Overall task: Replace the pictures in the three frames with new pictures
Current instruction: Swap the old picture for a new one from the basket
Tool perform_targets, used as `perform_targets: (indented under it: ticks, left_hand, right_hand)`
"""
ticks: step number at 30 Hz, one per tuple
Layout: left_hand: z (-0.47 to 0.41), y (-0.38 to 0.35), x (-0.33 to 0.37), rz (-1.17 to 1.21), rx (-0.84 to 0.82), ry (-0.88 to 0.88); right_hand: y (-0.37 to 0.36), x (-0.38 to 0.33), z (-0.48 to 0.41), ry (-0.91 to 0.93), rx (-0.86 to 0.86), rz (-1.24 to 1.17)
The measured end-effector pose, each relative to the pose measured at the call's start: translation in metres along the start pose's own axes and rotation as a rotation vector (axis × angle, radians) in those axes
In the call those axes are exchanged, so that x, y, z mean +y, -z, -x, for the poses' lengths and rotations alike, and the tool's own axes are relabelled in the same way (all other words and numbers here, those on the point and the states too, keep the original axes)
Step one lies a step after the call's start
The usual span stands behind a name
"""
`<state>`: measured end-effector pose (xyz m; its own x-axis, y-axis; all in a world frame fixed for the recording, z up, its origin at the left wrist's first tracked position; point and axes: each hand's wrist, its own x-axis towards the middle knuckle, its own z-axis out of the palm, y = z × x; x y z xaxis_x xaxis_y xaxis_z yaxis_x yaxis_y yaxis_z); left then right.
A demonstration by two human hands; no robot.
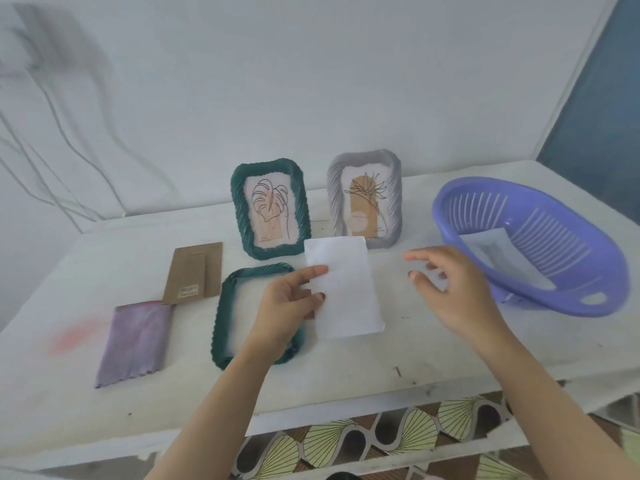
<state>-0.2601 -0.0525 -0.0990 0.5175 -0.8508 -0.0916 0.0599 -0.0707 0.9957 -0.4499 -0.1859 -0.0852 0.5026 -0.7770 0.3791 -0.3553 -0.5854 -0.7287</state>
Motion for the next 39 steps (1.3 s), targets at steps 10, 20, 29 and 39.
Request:
perform_targets:
  ticks: [10,20,29,39]
  left_hand:
    - [-0.023,-0.079,-0.025,0.042,0.004,0.104]
    - [-0.066,-0.152,-0.035,-0.105,-0.090,0.175]
    - [-0.079,-0.178,-0.038,-0.254,-0.100,0.146]
    - [-0.070,-0.175,-0.034,-0.539,0.041,-0.119]
  right_hand:
    - [0.083,0.052,-0.004,-0.084,-0.248,0.311]
    - [0.111,0.048,-0.027,-0.070,-0.191,0.097]
    - [0.103,0.044,-0.008,-0.102,-0.358,0.113]
    - [0.098,0.048,-0.002,-0.105,-0.394,0.079]
